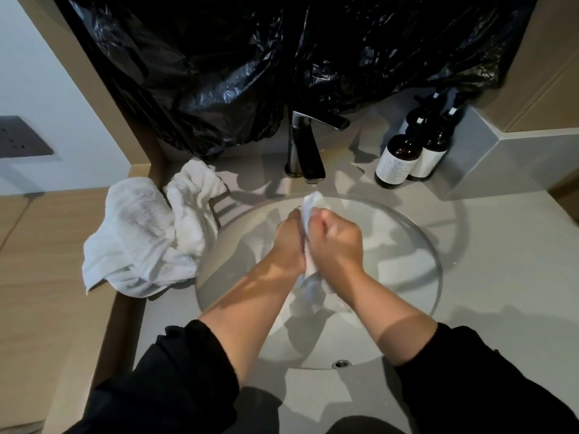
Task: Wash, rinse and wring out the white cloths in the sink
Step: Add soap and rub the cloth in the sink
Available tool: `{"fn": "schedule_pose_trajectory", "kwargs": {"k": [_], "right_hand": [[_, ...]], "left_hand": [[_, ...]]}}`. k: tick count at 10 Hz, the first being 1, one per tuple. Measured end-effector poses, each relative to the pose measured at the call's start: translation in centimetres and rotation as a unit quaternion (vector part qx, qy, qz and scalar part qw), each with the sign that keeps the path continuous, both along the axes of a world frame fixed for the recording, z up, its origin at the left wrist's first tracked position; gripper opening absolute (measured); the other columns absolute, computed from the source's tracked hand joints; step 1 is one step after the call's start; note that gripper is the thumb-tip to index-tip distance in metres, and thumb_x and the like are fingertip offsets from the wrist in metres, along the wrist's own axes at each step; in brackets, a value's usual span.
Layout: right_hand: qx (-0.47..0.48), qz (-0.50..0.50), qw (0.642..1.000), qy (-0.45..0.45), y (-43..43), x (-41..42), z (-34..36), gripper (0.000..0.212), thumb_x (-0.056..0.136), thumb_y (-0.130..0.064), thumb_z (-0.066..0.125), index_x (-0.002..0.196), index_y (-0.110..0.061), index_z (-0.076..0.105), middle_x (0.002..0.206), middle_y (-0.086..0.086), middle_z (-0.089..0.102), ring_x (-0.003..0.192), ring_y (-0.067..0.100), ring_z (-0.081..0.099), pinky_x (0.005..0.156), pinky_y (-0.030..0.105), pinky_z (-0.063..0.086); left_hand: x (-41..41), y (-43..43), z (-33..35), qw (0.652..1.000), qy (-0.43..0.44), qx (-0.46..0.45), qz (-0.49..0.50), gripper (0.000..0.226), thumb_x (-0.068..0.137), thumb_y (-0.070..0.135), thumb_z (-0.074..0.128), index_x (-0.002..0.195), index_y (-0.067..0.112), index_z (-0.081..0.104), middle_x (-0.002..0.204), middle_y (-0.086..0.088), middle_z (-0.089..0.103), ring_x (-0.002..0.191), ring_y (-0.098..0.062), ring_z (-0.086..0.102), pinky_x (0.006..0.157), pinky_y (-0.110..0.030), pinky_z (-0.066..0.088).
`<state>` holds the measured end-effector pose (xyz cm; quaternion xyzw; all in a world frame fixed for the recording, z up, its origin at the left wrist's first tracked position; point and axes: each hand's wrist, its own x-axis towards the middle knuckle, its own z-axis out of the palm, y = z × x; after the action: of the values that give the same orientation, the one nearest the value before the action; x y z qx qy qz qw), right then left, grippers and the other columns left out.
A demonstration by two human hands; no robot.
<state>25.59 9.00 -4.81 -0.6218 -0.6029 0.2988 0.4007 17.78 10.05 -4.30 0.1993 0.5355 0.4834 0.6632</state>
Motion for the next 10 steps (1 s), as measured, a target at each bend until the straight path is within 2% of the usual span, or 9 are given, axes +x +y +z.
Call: {"fn": "schedule_pose_trajectory", "kwargs": {"k": [2,3,4,5,6,7,8,9,10], "right_hand": [[-0.204,0.092,0.974,0.023,4.3,5.2,-0.6,0.044,0.100,-0.044,0.041,0.069,-0.016,0.057,0.065,0.002,0.058,0.060,0.020,0.054,0.059,0.027,0.042],[-0.396,0.230,0.879,0.132,3.5,8.1,-0.8,0.051,0.093,-0.061,0.039,0.103,-0.018,0.065,0.088,0.000,0.074,0.079,0.015,0.070,0.069,0.025,0.055],[-0.499,0.376,0.780,0.025,3.6,10.6,-1.7,0.069,0.073,-0.065,0.064,0.113,-0.009,0.061,0.103,0.004,0.073,0.095,0.018,0.068,0.083,0.032,0.052],[-0.450,0.493,0.721,-0.186,3.7,11.3,-0.8,0.092,0.054,-0.074,0.075,0.109,-0.001,0.064,0.091,0.013,0.065,0.082,0.026,0.057,0.072,0.042,0.041],[-0.391,0.460,0.790,-0.108,4.6,12.2,0.5,0.082,0.048,-0.077,0.075,0.096,-0.009,0.071,0.087,0.006,0.070,0.079,0.019,0.064,0.072,0.036,0.050],[-0.379,0.451,0.806,0.042,5.0,12.1,2.0,0.077,0.059,-0.079,0.067,0.094,-0.010,0.073,0.091,0.005,0.073,0.085,0.016,0.068,0.074,0.024,0.051],[-0.441,0.374,0.795,0.184,4.9,11.2,2.3,0.071,0.074,-0.072,0.044,0.113,-0.016,0.066,0.107,0.001,0.072,0.101,0.013,0.067,0.082,0.024,0.053],[-0.392,0.244,0.873,0.158,4.7,10.4,2.0,0.059,0.088,-0.066,0.033,0.113,-0.022,0.064,0.116,0.007,0.069,0.109,0.025,0.064,0.097,0.041,0.049],[-0.154,0.024,0.982,-0.107,3.3,8.9,1.7,0.049,0.100,-0.052,0.028,0.095,-0.021,0.065,0.104,0.013,0.069,0.096,0.031,0.061,0.080,0.031,0.041]], "left_hand": [[-2.3,1.1,1.1,0.988,0.134,0.014,-0.079,0.025,0.102,0.034,0.043,0.080,0.025,0.051,0.081,0.007,0.055,0.071,-0.007,0.053,0.064,-0.020,0.046],[-4.6,2.1,1.3,0.968,0.223,0.062,-0.095,0.019,0.101,0.045,0.039,0.091,0.033,0.050,0.083,0.020,0.046,0.076,0.001,0.048,0.061,-0.004,0.038],[-5.9,2.3,3.7,0.824,0.470,0.171,-0.268,0.037,0.100,0.045,0.041,0.112,0.016,0.062,0.076,0.013,0.047,0.066,0.001,0.044,0.058,-0.006,0.040],[-6.5,2.2,3.2,0.678,0.539,0.165,-0.471,0.054,0.086,0.063,0.052,0.110,0.016,0.063,0.094,0.005,0.060,0.088,-0.013,0.057,0.086,-0.029,0.048],[-6.8,0.8,1.7,0.608,0.501,0.097,-0.609,0.055,0.069,0.061,0.072,0.110,0.025,0.063,0.103,0.011,0.065,0.096,-0.014,0.062,0.088,-0.025,0.049],[-6.5,0.1,0.4,0.638,0.450,0.062,-0.622,0.043,0.076,0.043,0.077,0.106,0.014,0.067,0.098,0.004,0.070,0.090,-0.015,0.065,0.083,-0.020,0.050],[-8.2,0.2,0.0,0.802,0.299,0.059,-0.514,0.031,0.081,0.028,0.074,0.106,0.010,0.067,0.101,-0.003,0.073,0.092,-0.014,0.068,0.088,-0.023,0.052],[-8.2,-0.4,-0.1,0.932,0.060,0.007,-0.356,0.030,0.084,0.027,0.061,0.107,0.008,0.063,0.102,-0.007,0.072,0.090,-0.017,0.070,0.087,-0.029,0.055],[-6.5,-0.2,-0.3,0.962,0.019,-0.019,-0.270,0.075,0.084,0.069,0.042,0.112,0.003,0.063,0.113,-0.018,0.066,0.105,-0.030,0.064,0.096,-0.037,0.048]]}}
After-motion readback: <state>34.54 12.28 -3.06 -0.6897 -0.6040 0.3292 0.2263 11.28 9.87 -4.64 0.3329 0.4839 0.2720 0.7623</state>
